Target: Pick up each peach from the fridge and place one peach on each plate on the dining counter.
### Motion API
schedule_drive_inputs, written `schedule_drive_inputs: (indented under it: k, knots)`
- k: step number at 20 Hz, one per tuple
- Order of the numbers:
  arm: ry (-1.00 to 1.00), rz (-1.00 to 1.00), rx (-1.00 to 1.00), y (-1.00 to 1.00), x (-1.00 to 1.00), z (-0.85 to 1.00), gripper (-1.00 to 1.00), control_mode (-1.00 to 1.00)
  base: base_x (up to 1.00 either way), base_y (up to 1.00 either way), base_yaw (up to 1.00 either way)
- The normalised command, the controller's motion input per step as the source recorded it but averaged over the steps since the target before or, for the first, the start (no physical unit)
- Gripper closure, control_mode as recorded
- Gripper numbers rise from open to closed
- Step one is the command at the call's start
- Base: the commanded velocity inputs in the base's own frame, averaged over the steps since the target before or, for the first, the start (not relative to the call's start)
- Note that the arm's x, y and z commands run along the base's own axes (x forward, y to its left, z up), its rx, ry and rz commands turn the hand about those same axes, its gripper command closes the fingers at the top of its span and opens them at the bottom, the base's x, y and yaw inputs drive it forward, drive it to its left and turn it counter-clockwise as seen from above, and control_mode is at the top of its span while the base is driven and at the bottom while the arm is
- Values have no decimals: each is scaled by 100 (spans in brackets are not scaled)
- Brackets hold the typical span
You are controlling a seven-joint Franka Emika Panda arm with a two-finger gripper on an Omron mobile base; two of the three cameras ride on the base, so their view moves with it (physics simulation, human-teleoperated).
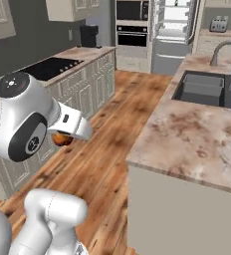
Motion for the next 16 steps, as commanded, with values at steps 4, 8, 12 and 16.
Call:
schedule_drive_inputs:
  k: [4,8,12,16]
  knots:
    - [0,0,0,0,0,0,100,100,0,-100,1]
    - [0,0,0,0,0,0,100,100,0,-100,0]
    - [0,0,0,0,0,0,100,100,0,-100,0]
    - [0,0,0,0,0,0,100,100,0,-100,0]
